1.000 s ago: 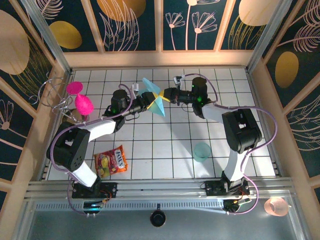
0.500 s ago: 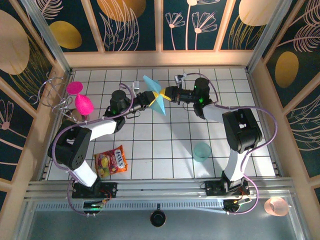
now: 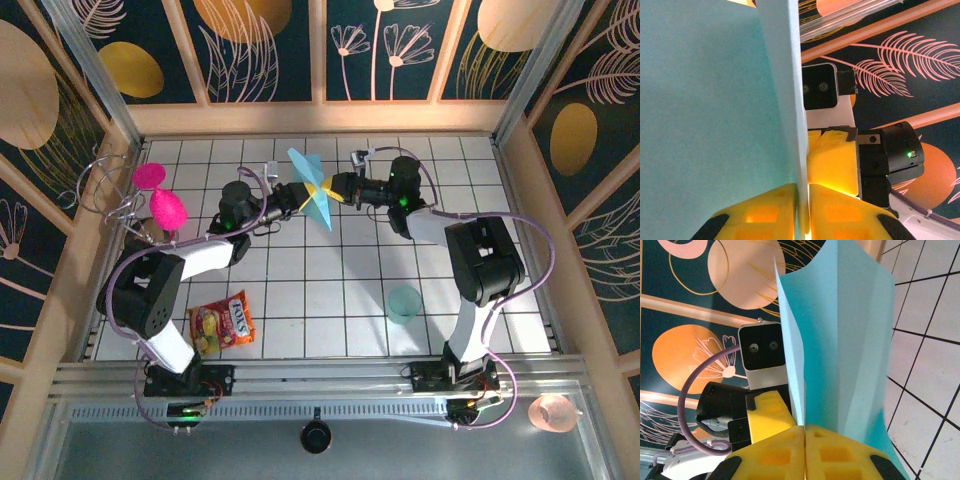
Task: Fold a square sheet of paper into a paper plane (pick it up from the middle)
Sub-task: Turn over the paper at the center of the table.
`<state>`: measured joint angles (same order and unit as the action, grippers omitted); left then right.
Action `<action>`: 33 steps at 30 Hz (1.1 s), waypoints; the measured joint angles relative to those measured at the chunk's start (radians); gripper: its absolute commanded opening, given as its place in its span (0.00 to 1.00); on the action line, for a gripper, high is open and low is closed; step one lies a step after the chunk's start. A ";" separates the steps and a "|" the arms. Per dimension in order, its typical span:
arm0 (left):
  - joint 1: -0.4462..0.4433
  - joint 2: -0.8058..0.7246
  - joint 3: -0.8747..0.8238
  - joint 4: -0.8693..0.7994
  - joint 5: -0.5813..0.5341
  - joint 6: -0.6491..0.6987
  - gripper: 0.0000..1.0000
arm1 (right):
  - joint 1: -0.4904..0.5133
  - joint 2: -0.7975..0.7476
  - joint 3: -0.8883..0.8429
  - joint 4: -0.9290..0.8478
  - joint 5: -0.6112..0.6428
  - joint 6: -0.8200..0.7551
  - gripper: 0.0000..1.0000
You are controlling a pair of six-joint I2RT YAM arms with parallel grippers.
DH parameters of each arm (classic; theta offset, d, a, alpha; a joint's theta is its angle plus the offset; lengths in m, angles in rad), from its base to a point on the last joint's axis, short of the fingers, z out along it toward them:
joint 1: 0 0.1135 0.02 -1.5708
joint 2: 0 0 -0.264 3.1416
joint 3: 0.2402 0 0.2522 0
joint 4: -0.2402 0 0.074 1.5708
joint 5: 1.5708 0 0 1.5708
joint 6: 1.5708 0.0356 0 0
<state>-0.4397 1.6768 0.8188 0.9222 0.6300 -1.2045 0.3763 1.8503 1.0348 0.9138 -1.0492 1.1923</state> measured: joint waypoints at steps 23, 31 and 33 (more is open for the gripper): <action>-0.039 -0.002 0.372 -0.911 -0.438 0.489 0.10 | -0.153 -0.270 -0.018 -0.714 0.487 -0.579 0.46; -0.135 0.220 0.686 -1.336 -0.930 0.603 0.09 | -0.195 -0.346 -0.104 -0.780 0.636 -0.639 0.46; -0.159 0.289 0.750 -1.428 -1.040 0.611 0.09 | -0.205 -0.346 -0.116 -0.792 0.652 -0.641 0.46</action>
<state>-0.5983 1.9659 1.5684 -0.5056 -0.4103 -0.5938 0.1711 1.5040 0.9188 0.1219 -0.3977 0.5514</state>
